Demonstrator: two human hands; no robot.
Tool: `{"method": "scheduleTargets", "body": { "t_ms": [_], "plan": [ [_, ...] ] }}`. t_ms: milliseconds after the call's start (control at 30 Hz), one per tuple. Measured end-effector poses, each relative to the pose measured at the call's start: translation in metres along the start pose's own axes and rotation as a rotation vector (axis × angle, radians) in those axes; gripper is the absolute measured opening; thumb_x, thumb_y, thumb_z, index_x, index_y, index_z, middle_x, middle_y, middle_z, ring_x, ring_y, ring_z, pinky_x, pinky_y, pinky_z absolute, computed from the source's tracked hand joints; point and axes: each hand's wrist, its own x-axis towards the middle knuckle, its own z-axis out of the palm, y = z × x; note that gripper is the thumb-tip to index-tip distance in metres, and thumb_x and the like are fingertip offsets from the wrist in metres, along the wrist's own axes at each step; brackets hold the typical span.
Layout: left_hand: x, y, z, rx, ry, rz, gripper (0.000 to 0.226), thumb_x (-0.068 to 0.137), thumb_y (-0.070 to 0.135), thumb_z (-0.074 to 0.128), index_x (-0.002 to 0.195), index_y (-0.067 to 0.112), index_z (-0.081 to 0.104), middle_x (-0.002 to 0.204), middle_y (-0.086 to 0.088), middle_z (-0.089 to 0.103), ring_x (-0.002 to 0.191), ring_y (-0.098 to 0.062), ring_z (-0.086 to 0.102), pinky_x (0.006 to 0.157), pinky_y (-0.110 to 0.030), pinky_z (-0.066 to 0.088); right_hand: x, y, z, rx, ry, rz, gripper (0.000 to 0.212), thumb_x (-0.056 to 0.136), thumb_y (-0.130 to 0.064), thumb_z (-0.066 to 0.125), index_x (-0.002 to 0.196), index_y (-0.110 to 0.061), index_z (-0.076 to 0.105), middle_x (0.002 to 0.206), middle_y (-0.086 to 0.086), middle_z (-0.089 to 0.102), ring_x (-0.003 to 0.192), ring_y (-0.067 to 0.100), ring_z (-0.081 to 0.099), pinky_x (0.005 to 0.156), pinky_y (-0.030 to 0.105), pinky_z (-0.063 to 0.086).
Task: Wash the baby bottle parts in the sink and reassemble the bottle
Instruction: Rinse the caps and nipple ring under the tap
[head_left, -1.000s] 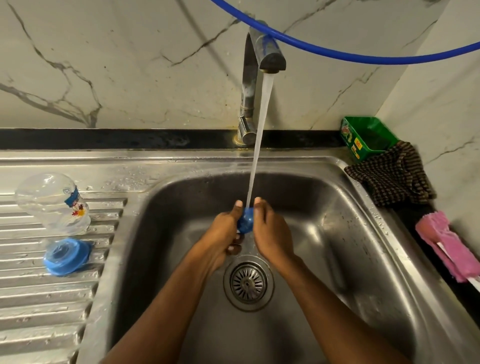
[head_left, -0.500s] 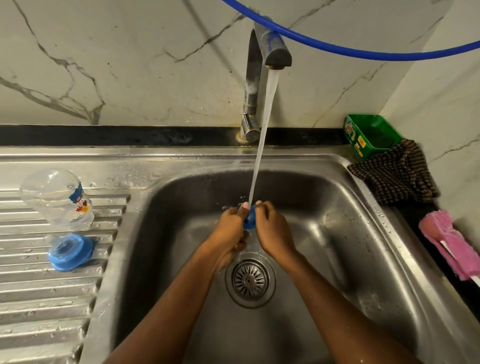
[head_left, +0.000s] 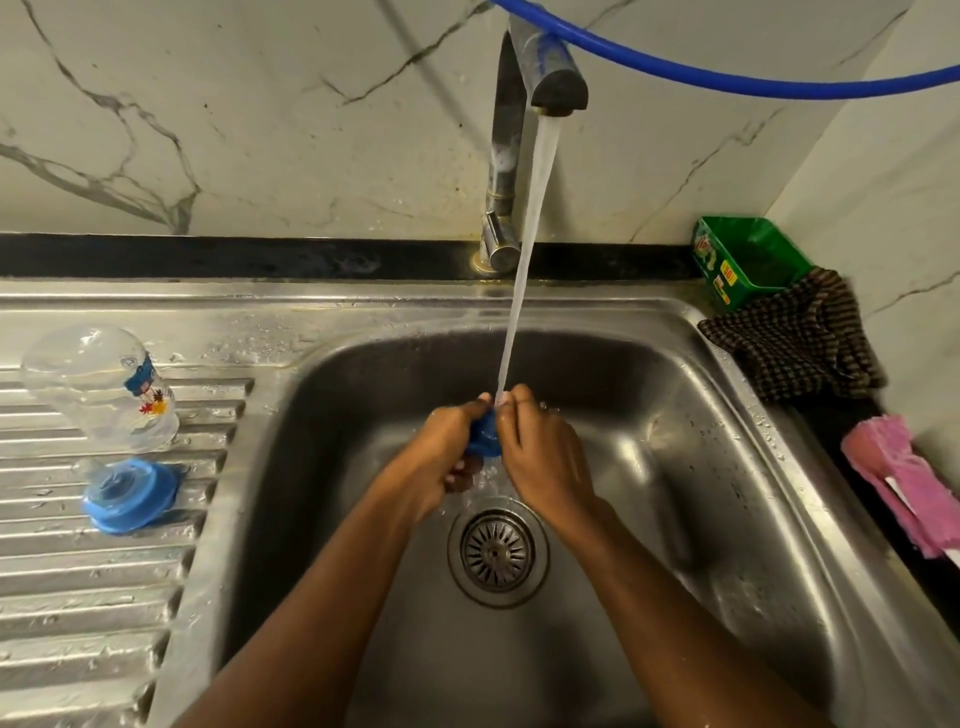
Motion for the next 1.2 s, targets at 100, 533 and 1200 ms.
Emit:
{"method": "scheduleTargets", "body": {
  "t_ms": [100,533,1200],
  "plan": [
    [0.002,-0.002,0.004,-0.151,-0.051,0.082,0.032,0.103,0.035,0.041,0.085,0.013,0.055,0.057,-0.001,0.039,0.037,-0.005,0.024,0.030,-0.014,0.017,-0.002,0.001,0.008,-0.041,0.046,0.017,0.043,0.098,-0.044,0.025,0.112,-0.012,0.051,0.083,0.014,0.069,0.074,0.032,0.065,0.056,0.033,0.041],
    [-0.009,-0.014,0.018,-0.092,0.114,0.386,0.030,0.104,0.025,0.040,0.094,0.007,0.062,0.049,0.007,0.049,0.038,0.000,0.041,0.038,-0.011,0.031,0.020,-0.019,0.000,0.552,-0.219,0.706,0.049,0.099,-0.041,0.024,0.100,-0.007,0.059,0.066,0.012,0.057,0.055,0.025,0.053,0.050,0.025,0.038],
    [-0.008,-0.014,0.020,0.027,0.219,0.316,0.028,0.104,0.025,0.042,0.106,0.007,0.063,0.062,0.004,0.049,0.041,-0.001,0.041,0.041,-0.028,0.046,0.022,-0.020,-0.010,0.452,-0.371,0.731,0.048,0.098,-0.043,0.027,0.099,-0.008,0.060,0.072,0.012,0.059,0.059,0.024,0.054,0.054,0.029,0.043]
  ]
}}
